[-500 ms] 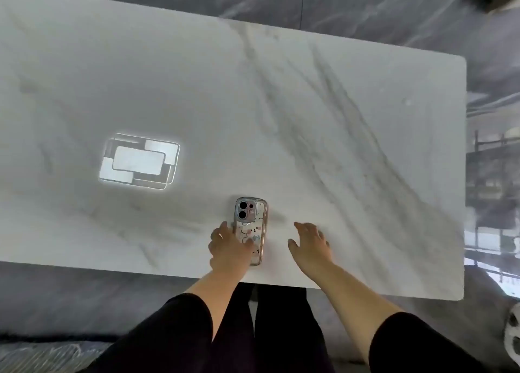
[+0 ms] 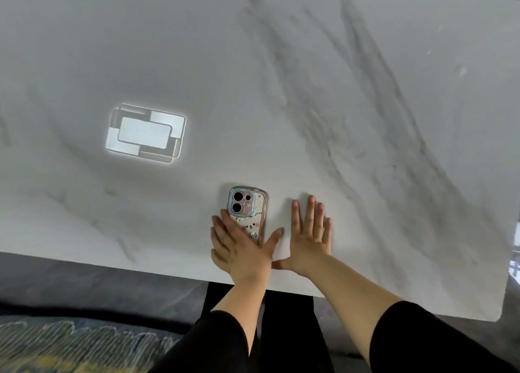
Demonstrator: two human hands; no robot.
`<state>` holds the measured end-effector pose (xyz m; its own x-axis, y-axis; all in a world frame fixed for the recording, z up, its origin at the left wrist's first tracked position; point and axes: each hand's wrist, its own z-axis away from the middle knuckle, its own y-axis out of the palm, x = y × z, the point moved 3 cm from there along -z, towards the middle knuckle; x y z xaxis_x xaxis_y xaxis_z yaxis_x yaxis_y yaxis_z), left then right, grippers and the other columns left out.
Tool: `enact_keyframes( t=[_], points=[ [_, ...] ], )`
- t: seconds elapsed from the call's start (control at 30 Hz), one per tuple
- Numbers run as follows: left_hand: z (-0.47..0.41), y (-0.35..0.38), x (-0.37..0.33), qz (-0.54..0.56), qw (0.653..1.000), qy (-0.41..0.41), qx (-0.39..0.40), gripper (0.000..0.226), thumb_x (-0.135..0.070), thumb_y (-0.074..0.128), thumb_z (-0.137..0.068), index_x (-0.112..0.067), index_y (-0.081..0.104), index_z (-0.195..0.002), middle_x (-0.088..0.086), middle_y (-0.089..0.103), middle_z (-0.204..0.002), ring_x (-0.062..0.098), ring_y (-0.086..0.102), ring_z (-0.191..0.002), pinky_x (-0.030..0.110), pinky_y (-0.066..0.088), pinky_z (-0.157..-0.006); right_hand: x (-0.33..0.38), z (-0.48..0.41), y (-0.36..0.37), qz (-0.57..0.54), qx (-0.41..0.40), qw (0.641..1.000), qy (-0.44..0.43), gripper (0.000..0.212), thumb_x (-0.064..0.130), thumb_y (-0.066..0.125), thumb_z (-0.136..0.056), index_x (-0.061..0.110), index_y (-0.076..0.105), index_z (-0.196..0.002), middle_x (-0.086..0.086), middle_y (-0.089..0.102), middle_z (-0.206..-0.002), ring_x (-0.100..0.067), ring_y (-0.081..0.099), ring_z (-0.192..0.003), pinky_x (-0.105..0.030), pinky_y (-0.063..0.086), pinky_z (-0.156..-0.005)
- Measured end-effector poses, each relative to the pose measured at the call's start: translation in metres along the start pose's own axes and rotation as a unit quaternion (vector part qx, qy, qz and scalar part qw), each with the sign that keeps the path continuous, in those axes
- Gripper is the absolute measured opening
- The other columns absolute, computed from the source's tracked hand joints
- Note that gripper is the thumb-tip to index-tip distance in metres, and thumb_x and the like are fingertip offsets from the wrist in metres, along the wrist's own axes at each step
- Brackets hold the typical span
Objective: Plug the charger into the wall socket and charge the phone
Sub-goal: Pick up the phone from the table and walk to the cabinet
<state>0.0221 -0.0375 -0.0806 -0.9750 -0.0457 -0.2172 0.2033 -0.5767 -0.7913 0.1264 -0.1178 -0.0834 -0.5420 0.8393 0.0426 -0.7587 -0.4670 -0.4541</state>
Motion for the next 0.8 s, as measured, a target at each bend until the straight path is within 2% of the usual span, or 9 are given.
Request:
enact_keyframes(
  t=[0.07, 0.23, 0.33, 0.43, 0.5, 0.6, 0.67, 0.73, 0.8],
  points=[
    [0.001, 0.005, -0.001, 0.008, 1.0, -0.003, -0.017, 0.12, -0.084, 0.052, -0.059, -0.027, -0.001, -0.151, 0.002, 0.005, -0.163, 0.024, 0.007, -0.146, 0.053, 0.016, -0.112, 0.001, -0.002, 0.003, 0.005, -0.012, 1.0, 0.008, 0.149, 0.077, 0.063, -0.05, 0.025, -0.063, -0.111, -0.007, -0.075, -0.113, -0.027, -0.069, -0.106, -0.052, -0.03, -0.107],
    [0.0, 0.007, 0.002, 0.015, 0.998, -0.005, -0.068, 0.1, -0.074, 0.054, -0.071, -0.032, 0.01, -0.149, -0.001, 0.019, -0.159, 0.031, 0.026, -0.135, 0.052, 0.023, -0.106, 0.002, -0.004, 0.003, 0.011, -0.014, 1.0, 0.009, 0.148, 0.081, 0.057, -0.046, 0.024, -0.064, -0.109, -0.008, -0.075, -0.112, -0.027, -0.069, -0.105, -0.05, -0.036, -0.1],
    [-0.004, 0.003, 0.001, -0.004, 0.997, 0.01, -0.075, 0.097, -0.07, 0.06, -0.07, -0.028, 0.02, -0.148, 0.003, 0.034, -0.149, 0.034, 0.032, -0.129, 0.052, 0.028, -0.103, 0.003, -0.003, 0.002, 0.009, -0.011, 1.0, 0.005, 0.148, 0.079, 0.059, -0.047, 0.024, -0.063, -0.11, -0.009, -0.074, -0.112, -0.029, -0.066, -0.109, -0.054, -0.03, -0.107],
    [-0.009, -0.01, 0.002, -0.019, 0.998, 0.026, -0.059, 0.096, -0.062, 0.068, -0.067, -0.025, 0.028, -0.145, 0.005, 0.039, -0.142, 0.033, 0.036, -0.127, 0.051, 0.035, -0.097, 0.002, 0.0, -0.002, 0.023, 0.004, 1.0, -0.006, 0.151, 0.08, 0.066, -0.049, 0.024, -0.059, -0.114, -0.01, -0.073, -0.111, -0.031, -0.062, -0.112, -0.053, -0.024, -0.11],
    [-0.011, -0.023, 0.001, -0.015, 0.999, 0.028, -0.033, 0.093, -0.056, 0.073, -0.064, -0.024, 0.033, -0.141, 0.006, 0.042, -0.139, 0.033, 0.038, -0.125, 0.05, 0.039, -0.092, -0.001, 0.006, -0.01, 0.022, 0.009, 0.999, -0.026, 0.148, 0.077, 0.068, -0.055, 0.026, -0.052, -0.124, -0.009, -0.067, -0.123, -0.031, -0.053, -0.125, -0.052, -0.017, -0.115],
    [-0.012, -0.049, -0.004, 0.004, 0.999, 0.026, 0.033, 0.072, -0.054, 0.07, -0.063, -0.023, 0.044, -0.123, 0.002, 0.056, -0.12, 0.033, 0.043, -0.117, 0.046, 0.042, -0.083, -0.01, 0.023, -0.032, -0.02, 0.0, 0.998, -0.066, 0.126, 0.066, 0.068, -0.069, 0.03, -0.023, -0.149, -0.004, -0.04, -0.153, -0.027, -0.027, -0.146, -0.046, -0.002, -0.121],
    [-0.01, -0.065, -0.009, 0.023, 0.994, 0.036, 0.105, 0.06, -0.057, 0.063, -0.062, -0.022, 0.049, -0.108, -0.001, 0.062, -0.1, 0.031, 0.05, -0.107, 0.039, 0.041, -0.081, -0.023, 0.042, -0.048, -0.077, -0.021, 0.994, -0.075, 0.1, 0.055, 0.063, -0.082, 0.029, -0.001, -0.154, 0.002, -0.012, -0.164, -0.021, 0.002, -0.152, -0.041, 0.011, -0.121],
    [-0.001, -0.079, -0.018, 0.073, 0.976, 0.045, 0.199, 0.06, -0.058, 0.062, -0.063, -0.018, 0.053, -0.107, -0.001, 0.064, -0.094, 0.027, 0.059, -0.097, 0.036, 0.046, -0.085, -0.042, 0.065, -0.054, -0.192, -0.015, 0.98, -0.044, 0.084, 0.045, 0.061, -0.088, 0.025, 0.013, -0.154, 0.001, 0.011, -0.164, -0.019, 0.022, -0.148, -0.036, 0.021, -0.118],
    [0.012, -0.092, -0.027, 0.113, 0.95, 0.041, 0.287, 0.061, -0.053, 0.069, -0.07, -0.014, 0.056, -0.115, 0.001, 0.064, -0.091, 0.02, 0.063, -0.081, 0.031, 0.05, -0.071, -0.062, 0.09, -0.045, -0.337, 0.0, 0.941, 0.012, 0.072, 0.039, 0.062, -0.089, 0.018, 0.03, -0.15, -0.007, 0.033, -0.156, -0.023, 0.04, -0.138, -0.033, 0.033, -0.109]
  ],
)
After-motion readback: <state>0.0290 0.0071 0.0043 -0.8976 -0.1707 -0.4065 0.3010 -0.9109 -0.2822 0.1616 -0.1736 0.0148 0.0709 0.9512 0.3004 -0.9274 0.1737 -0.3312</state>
